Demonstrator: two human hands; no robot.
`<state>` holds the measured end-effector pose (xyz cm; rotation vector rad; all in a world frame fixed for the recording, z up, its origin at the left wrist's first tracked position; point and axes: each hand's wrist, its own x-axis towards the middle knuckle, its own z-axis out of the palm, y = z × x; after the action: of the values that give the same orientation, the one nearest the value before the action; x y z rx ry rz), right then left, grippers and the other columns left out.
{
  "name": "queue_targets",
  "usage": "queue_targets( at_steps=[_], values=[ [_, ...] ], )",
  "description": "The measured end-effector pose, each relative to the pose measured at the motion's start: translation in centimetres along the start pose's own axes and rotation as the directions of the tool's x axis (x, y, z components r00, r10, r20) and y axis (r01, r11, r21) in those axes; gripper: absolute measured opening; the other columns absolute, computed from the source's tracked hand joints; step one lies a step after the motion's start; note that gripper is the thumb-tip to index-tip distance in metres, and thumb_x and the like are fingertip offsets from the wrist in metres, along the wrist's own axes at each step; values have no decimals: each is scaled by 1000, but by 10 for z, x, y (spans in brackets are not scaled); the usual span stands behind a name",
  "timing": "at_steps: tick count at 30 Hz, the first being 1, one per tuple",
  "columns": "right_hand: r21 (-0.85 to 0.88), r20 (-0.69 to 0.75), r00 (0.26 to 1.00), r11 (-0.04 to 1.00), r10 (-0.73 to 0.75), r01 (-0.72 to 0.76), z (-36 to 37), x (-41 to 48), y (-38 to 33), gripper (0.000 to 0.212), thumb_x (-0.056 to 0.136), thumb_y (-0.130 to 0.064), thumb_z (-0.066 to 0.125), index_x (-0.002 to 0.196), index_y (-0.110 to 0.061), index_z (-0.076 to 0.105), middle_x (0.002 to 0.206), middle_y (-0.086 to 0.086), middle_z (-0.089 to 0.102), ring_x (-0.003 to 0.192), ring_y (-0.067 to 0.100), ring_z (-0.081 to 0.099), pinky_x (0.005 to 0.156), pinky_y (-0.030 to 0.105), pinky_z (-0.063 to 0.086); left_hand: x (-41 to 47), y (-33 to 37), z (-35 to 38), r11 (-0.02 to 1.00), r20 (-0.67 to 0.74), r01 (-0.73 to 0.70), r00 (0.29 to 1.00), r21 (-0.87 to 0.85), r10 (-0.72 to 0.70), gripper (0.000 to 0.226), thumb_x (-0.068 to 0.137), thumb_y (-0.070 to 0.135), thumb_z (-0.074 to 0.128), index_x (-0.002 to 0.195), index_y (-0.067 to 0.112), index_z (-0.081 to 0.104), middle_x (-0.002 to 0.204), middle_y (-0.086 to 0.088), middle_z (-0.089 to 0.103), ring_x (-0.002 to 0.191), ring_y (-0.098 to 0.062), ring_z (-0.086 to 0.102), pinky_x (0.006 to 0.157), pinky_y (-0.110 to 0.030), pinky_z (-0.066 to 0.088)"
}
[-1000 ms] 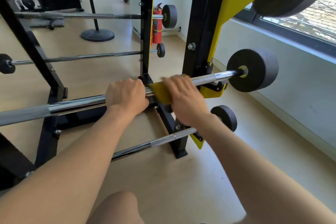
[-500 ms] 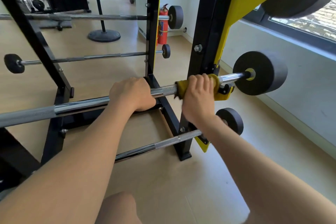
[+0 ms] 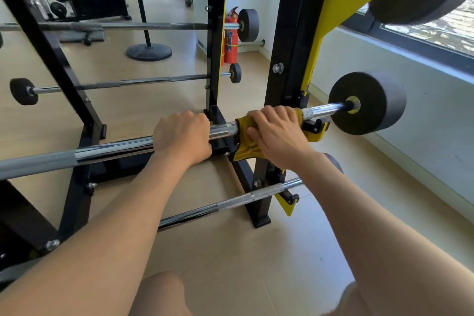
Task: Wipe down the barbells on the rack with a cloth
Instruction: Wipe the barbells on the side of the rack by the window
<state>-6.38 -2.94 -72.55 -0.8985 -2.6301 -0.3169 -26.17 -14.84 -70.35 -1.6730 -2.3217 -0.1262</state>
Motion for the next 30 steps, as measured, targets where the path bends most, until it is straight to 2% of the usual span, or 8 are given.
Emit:
queue_targets(
  at_steps=[6,9,12,17,22,24,26,30],
  values=[
    [-68,-51,965,965,-258,254,6,12,-43,58,98,-36,65,148,-23,39,126,4,55,111,28,55,101,46,43,-2,3,-3,998,-1,58,998,10,-58,21,83,42,71,93,24,68,77,-3,57,72,-30,55,63,-34,41],
    [-121,21,996,989,-86,88,-6,2,6,64,91,-39,75,143,-30,39,125,1,55,115,25,55,108,45,41,-6,2,0,997,-21,70,997,10,-70,14,85,36,69,90,23,68,66,2,46,67,-28,53,61,-32,41],
    [-248,-40,995,964,92,-99,-2,-11,33,52,90,-26,76,132,-24,44,119,4,57,111,27,57,108,45,43,-7,2,1,998,-29,69,997,8,-69,11,86,35,69,83,25,63,62,2,42,64,-28,54,59,-31,41],
    [-207,-62,889,866,453,-455,5,6,-29,43,96,-14,66,134,-2,50,135,27,55,134,45,48,118,58,37,-6,5,1,997,-58,72,996,26,-71,8,86,31,68,88,23,68,61,2,42,63,-27,53,57,-31,37],
    [-25,-41,996,996,79,-80,4,-2,-78,62,90,-6,37,151,5,41,157,34,37,151,51,28,124,62,26,-5,6,-1,997,-66,72,995,39,-70,11,84,31,68,91,23,70,81,-5,68,76,-34,67,60,-32,40],
    [-157,-71,969,957,236,-245,4,-1,-41,56,96,-6,46,150,8,42,156,33,41,149,48,34,123,58,32,-7,5,-1,997,-77,66,995,47,-62,9,85,31,67,88,23,68,72,-2,61,68,-30,60,58,-31,38],
    [-143,-56,868,857,493,-495,1,1,-12,60,99,-6,58,151,15,37,155,38,37,148,53,33,121,60,34,-8,4,-1,997,-63,64,996,45,-61,10,86,31,66,80,24,61,61,2,46,62,-27,53,56,-30,38],
    [320,197,751,683,630,-657,-8,10,-60,88,95,-4,60,151,25,-2,158,49,-7,151,62,-4,126,65,7,-6,6,2,997,-43,76,996,22,-75,7,86,26,64,80,25,60,60,3,39,64,-27,51,58,-31,38]
  ],
)
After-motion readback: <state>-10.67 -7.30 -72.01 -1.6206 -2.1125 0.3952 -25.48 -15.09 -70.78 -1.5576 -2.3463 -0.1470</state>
